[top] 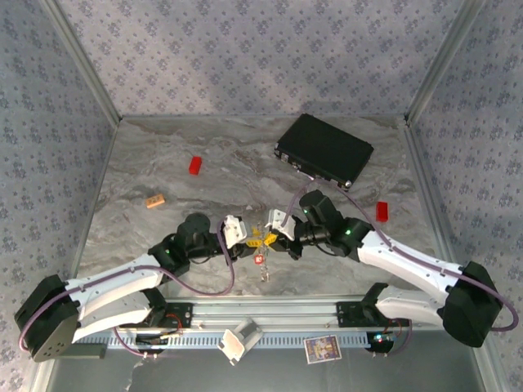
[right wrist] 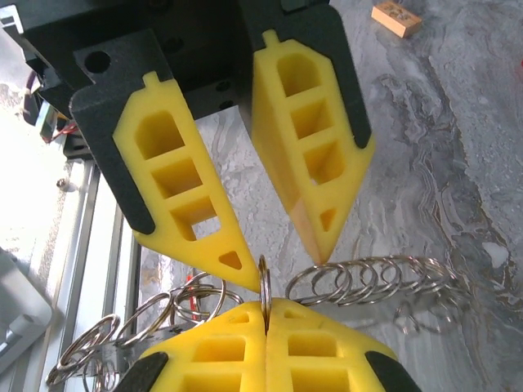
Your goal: Put the keys on the keyring
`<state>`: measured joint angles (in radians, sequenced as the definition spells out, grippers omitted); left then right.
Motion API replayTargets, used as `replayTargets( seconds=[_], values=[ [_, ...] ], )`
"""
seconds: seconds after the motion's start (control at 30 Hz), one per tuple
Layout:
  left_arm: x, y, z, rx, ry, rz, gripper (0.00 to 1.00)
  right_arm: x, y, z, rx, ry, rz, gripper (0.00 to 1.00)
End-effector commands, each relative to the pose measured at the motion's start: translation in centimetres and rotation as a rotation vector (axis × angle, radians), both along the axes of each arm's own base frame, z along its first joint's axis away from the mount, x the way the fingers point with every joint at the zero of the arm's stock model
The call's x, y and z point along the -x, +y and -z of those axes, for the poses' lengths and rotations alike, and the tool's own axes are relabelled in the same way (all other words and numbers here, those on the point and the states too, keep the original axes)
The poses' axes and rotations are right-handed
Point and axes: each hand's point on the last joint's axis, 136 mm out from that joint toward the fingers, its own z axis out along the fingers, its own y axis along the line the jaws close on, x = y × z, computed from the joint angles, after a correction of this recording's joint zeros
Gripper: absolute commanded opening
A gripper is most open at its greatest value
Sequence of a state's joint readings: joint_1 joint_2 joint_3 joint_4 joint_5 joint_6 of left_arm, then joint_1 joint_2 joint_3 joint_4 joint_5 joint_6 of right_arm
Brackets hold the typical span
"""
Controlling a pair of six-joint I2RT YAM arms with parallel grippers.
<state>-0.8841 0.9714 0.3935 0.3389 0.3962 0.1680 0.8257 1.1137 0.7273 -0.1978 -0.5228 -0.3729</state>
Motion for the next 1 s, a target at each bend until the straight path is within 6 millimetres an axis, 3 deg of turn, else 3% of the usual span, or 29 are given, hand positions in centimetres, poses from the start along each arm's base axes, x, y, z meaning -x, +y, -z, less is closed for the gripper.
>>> replayTargets(
  seconds=[0.0,0.37,0.53,0.7,0.97],
  values=[
    [0.2,-0.1,0.1,-0.045,-0.006,0.024,0.24,-0.1,0.0,-0.8,0.035,-0.042,-0.021,0.0],
    [0.8,-0.7,-0.6,-0.027,-0.022,0.077,0.18,0.4,1.3,-1.2,0.05,-0.067,-0.067,0.0],
    [1.1,-0.7,-0.9,-0.011,-0.031,0.09,0.02,0.5,1.3,-1.6,0.027,-0.069,-0.062,0.0],
    [1.2,-0.5,-1.5,0.042,-0.038,0.08,0.0,0.3,0.1,-2.0,-0.086,-0.027,-0.016,0.23],
    [1.2,-0.6,-2.4,0.153,-0.016,0.062,0.0,0.7,-0.3,-0.9,-0.113,0.057,0.013,0.3]
  ],
)
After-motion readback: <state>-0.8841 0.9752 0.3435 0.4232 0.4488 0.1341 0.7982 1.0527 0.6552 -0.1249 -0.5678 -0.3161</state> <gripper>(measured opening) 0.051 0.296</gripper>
